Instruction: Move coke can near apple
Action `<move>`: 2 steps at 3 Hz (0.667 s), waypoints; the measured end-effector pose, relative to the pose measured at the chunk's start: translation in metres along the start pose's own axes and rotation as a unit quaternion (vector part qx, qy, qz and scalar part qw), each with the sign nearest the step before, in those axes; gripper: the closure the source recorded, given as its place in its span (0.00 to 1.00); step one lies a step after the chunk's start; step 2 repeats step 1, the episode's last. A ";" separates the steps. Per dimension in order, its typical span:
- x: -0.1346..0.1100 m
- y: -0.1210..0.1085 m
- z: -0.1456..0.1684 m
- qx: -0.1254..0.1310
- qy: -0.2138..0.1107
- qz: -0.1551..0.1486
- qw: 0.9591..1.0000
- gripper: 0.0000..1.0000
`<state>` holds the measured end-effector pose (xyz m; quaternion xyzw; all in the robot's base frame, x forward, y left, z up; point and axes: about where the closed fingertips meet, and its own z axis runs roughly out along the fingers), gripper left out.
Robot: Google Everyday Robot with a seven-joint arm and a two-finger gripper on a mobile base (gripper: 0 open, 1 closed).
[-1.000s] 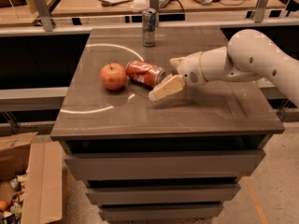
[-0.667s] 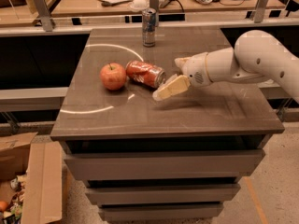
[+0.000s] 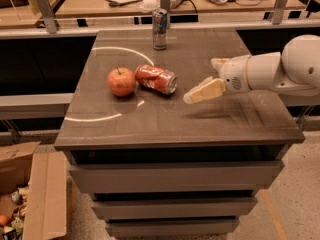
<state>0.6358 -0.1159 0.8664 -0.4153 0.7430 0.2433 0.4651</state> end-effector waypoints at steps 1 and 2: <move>0.000 0.000 0.000 0.000 0.000 0.000 1.000 0.00; 0.000 0.000 0.000 0.000 0.000 0.000 1.000 0.00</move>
Offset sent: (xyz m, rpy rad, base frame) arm 0.0000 0.0000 0.0000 0.0000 0.0000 0.0000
